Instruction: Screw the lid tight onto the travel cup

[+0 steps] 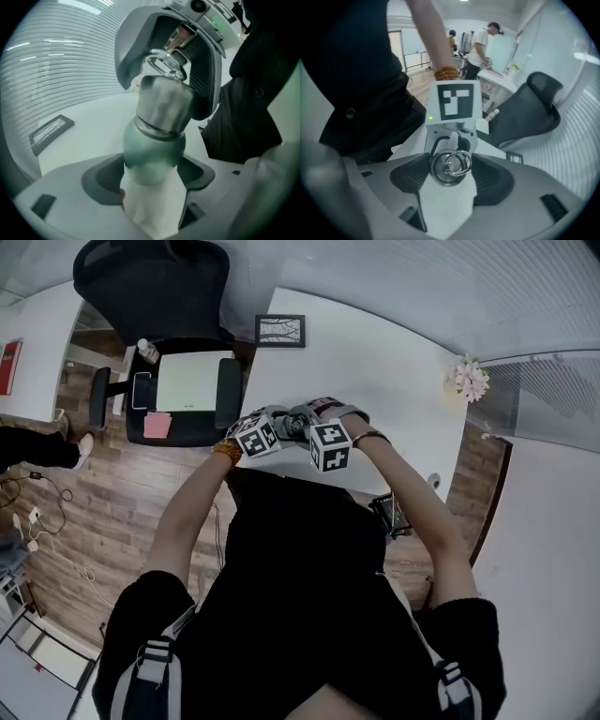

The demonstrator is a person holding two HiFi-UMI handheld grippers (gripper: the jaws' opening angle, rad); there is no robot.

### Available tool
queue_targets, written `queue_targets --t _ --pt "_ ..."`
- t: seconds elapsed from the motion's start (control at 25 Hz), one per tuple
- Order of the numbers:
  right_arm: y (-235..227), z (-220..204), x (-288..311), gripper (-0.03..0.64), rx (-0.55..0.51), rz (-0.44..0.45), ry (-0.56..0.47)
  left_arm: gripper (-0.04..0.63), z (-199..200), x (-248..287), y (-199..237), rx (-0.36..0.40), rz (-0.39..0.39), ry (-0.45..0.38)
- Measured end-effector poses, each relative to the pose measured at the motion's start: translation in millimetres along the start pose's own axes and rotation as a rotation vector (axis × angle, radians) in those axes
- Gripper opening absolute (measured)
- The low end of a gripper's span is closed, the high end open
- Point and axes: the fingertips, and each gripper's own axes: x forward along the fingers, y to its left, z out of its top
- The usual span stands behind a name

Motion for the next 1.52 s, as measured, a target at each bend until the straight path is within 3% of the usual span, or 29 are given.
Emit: queue_targets --t 0.08,0.12,0.16,0.36,0.52,0.64,0.8,0.96,1.12,1.24,1.36,1.52 --pt "1 -3 1 0.285 -0.081 -0.027 -0.001 0.356 -1 0 -1 0.027 -0.035 0.036" --pt "1 -3 0 0.287 -0.06 -0.041 -0.013 0.356 -1 1 -1 0.034 -0.043 0.047" --pt "-1 -2 -2 0.289 0.001 -0.055 -0.041 0.356 -1 1 -1 0.036 -0.043 0.05" --pt "-12 6 -16 0.319 0.502 -0.133 -0.206 0.356 -1 -2 1 -0.009 0.027 -0.01" --pt "-21 -1 -15 0.316 0.708 -0.27 -0.185 0.356 -2 -2 -1 -0.077 0.11 -0.05" --pt "-20 -8 -13 0.291 0.792 -0.309 -0.164 0.356 -1 1 0 -0.121 0.161 -0.064" --pt "-13 -7 -10 0.244 0.759 -0.299 -0.149 0.356 -2 1 -1 -0.139 0.176 -0.061" --pt "-11 -2 -8 0.242 0.594 -0.242 -0.157 0.356 -4 2 -1 -0.118 0.124 -0.035" --pt "-3 1 -7 0.242 0.301 -0.168 -0.162 0.359 -7 1 -2 -0.022 -0.008 0.07" --pt "1 3 -4 0.242 0.198 -0.138 -0.177 0.359 -11 1 -5 0.078 -0.098 0.138" --pt "-1 8 -8 0.247 0.211 -0.171 -0.22 0.359 -12 2 -7 0.119 -0.128 0.154" --pt "-3 5 -18 0.275 0.442 -0.258 -0.268 0.359 -9 2 -7 0.054 -0.045 0.078"
